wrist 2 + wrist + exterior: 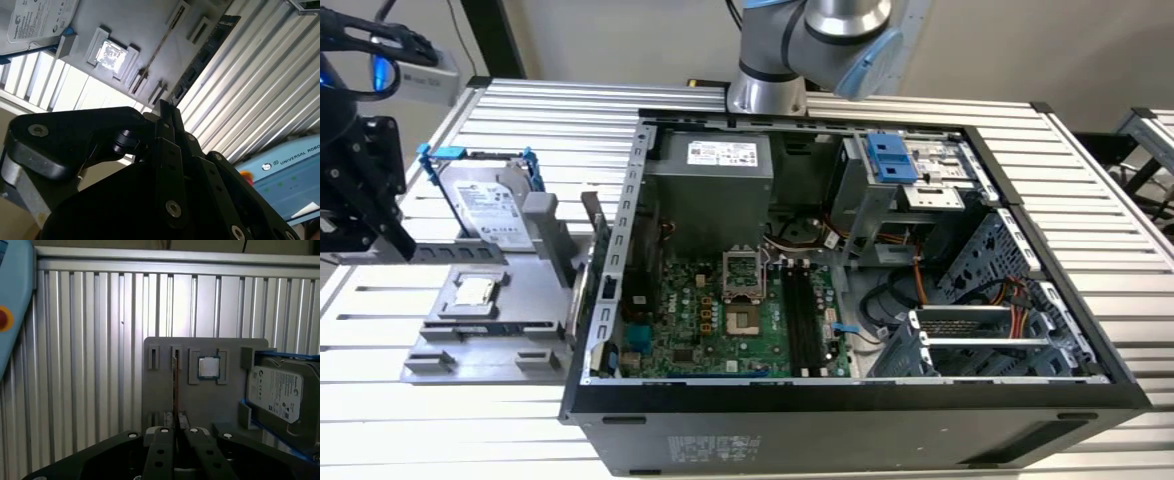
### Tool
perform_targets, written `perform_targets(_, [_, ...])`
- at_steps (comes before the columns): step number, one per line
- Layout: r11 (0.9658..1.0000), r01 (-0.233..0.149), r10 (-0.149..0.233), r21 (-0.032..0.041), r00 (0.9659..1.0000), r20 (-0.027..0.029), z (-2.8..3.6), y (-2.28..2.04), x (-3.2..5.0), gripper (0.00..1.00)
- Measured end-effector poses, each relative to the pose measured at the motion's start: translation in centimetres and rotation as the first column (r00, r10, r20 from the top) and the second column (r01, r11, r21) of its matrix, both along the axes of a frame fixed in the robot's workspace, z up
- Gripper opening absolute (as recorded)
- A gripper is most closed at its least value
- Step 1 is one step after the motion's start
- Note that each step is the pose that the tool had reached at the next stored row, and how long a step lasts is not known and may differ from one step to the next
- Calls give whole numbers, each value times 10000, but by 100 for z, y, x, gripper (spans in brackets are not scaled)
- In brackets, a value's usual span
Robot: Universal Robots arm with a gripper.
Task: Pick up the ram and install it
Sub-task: 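Pick up the ram and move it above insertion slot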
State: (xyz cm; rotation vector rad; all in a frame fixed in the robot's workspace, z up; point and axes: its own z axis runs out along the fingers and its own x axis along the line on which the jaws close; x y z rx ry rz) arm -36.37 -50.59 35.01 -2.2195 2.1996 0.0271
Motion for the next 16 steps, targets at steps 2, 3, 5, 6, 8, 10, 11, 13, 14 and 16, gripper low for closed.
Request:
perform_targets(2, [10000, 0, 0, 3, 10000, 4, 5, 0, 0, 0])
perform_targets(3, [10000, 0, 0, 2, 10000, 3, 5, 0, 0, 0])
perform_targets(5, [10000, -1, 1, -2, 10000, 5, 7, 0, 0, 0])
perform_targets(6, [10000, -1, 1, -1, 10000, 8, 8, 0, 0, 0])
perform_targets(8, [10000, -1, 1, -5, 10000, 5, 25, 0, 0, 0])
perform_targets(10, [10000, -3, 3, -2, 10000, 9, 54, 0, -1, 0])
perform_targets(11, [10000, -5, 5, -2, 10000, 13, 70, 0, -1, 0])
perform_targets(13, [10000, -10, 10, -1, 10000, 26, 103, 0, -1, 0])
perform_targets(14, [10000, -12, 12, -1, 10000, 32, 120, 1, -1, 0])
perform_targets(16, [10000, -16, 16, -1, 10000, 42, 152, 1, -1, 0])
